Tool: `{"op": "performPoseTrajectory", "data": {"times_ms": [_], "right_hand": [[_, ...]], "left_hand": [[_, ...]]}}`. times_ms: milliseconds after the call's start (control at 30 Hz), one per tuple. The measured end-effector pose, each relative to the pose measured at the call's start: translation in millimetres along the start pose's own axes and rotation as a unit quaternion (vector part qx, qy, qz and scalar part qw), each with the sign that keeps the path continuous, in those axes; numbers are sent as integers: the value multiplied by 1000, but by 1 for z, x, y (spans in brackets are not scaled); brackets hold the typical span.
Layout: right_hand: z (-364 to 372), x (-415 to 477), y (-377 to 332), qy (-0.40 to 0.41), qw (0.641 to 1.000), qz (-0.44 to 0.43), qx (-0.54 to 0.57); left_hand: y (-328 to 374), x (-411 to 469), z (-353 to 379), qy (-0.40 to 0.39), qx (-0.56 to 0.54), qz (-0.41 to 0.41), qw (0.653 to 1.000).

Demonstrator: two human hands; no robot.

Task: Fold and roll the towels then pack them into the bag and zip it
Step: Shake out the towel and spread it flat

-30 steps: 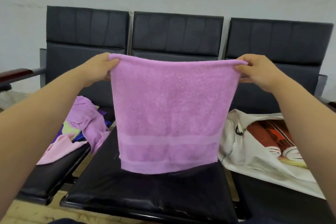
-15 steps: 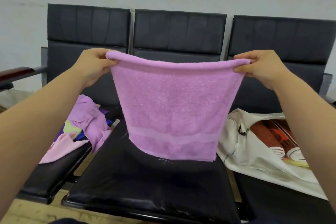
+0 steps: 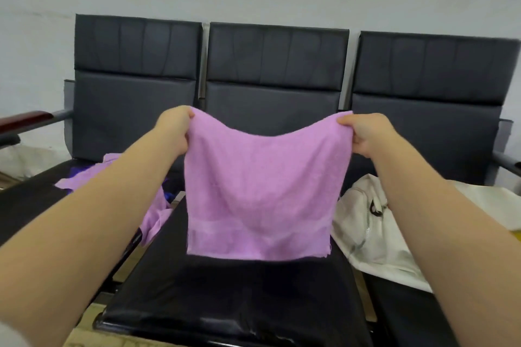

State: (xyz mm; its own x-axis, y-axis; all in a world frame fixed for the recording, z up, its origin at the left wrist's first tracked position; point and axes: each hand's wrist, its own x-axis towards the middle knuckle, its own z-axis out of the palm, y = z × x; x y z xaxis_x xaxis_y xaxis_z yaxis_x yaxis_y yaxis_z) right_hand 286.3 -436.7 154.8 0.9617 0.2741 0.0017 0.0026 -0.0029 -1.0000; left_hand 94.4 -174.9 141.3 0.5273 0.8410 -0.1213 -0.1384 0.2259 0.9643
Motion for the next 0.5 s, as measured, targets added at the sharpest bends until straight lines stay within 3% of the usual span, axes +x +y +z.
{"op": "performPoseTrajectory", "data": {"times_ms": [133,233,333,433,500], "right_hand": [[53,-14,-7,39,985,-104,-130],[92,-42,-7,-2,959,-202,-199],[104,-64,-2,-70,949,-251,-177],[93,-63,0,-112,956,-256,-89],[84,-55,0,-123,959,-249,-56]], "left_hand": [[-10,-29,46,-50,-16,25,998],[-18,-53,78,-131,24,84,988],[-19,-73,88,-195,90,169,962],[-20,-76,77,-251,212,260,908],[-22,-72,66,-276,213,280,894]]}}
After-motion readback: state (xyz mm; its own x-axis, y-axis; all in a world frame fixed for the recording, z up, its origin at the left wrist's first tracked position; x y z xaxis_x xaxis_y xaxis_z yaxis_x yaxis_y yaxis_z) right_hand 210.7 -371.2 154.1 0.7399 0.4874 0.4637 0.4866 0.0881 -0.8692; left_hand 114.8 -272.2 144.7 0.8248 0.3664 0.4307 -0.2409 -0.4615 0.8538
